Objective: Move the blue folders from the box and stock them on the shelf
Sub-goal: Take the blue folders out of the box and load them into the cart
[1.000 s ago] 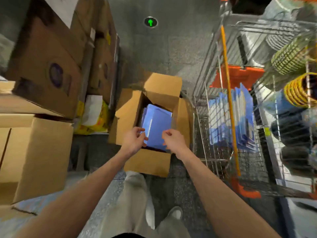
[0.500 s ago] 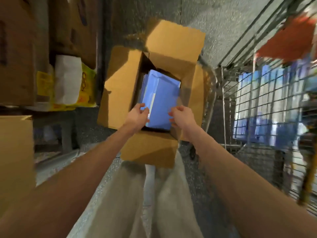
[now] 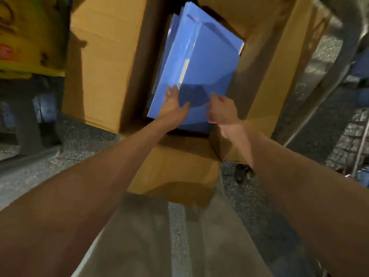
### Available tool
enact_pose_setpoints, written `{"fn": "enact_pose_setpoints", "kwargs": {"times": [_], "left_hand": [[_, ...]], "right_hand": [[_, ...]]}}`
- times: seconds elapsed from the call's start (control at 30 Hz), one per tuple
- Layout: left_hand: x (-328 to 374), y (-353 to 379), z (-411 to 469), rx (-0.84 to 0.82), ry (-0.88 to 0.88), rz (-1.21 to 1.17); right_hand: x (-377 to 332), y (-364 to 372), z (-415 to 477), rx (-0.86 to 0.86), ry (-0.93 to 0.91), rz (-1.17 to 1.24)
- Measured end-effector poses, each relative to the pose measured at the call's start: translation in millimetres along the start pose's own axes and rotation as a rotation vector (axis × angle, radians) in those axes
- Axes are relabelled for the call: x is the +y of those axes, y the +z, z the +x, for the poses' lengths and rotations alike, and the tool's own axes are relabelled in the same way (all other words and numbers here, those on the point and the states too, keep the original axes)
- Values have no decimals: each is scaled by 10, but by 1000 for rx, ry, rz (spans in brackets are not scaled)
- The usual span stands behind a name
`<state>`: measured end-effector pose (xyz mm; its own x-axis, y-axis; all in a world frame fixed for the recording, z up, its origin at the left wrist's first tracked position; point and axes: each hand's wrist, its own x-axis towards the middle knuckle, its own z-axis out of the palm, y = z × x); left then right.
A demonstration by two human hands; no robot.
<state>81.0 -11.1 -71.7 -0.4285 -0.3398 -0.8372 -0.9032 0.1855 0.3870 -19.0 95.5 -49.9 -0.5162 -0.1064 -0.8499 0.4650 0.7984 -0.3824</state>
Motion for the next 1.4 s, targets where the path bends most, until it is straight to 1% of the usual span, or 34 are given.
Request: {"fn": "enact_pose_setpoints", "kwargs": {"times": [0.1, 0.23, 0.37, 0.53, 0.6, 0.7, 0.77, 0.87, 0.93, 1.07, 1.23, 1.4], "left_hand": [[0, 103, 125, 8, 1, 1], [63, 181, 90, 5, -1, -8], [92, 199, 40, -2, 11, -13], [66, 168, -7, -22, 18, -52], [66, 156, -90, -12, 58, -85], [64, 93, -189, 18, 161, -128], [56, -5, -180, 3, 193, -224], [29, -183, -62, -9, 141, -373], [25, -269, 16, 8, 108, -359], [37, -300, 127, 149, 115, -291], [32, -200, 226, 67, 12, -298], [88, -211, 221, 93, -90, -514]], "right_hand": [[-9, 14, 179, 8, 0, -7], [-84, 47, 275, -35, 13, 40], [-146, 64, 288, -43, -6, 33], [-210, 107, 354, -10, -24, 31], [-209, 158, 412, 15, -34, 23], [-227, 201, 443, 74, -54, -50], [-209, 204, 461, 82, -96, -88], [-205, 192, 475, 67, -176, -167], [-238, 204, 484, 86, -218, -256], [-349, 281, 486, 109, -223, -378], [-355, 270, 463, 113, -210, -359], [-222, -1, 323, 89, -241, -359]]}}
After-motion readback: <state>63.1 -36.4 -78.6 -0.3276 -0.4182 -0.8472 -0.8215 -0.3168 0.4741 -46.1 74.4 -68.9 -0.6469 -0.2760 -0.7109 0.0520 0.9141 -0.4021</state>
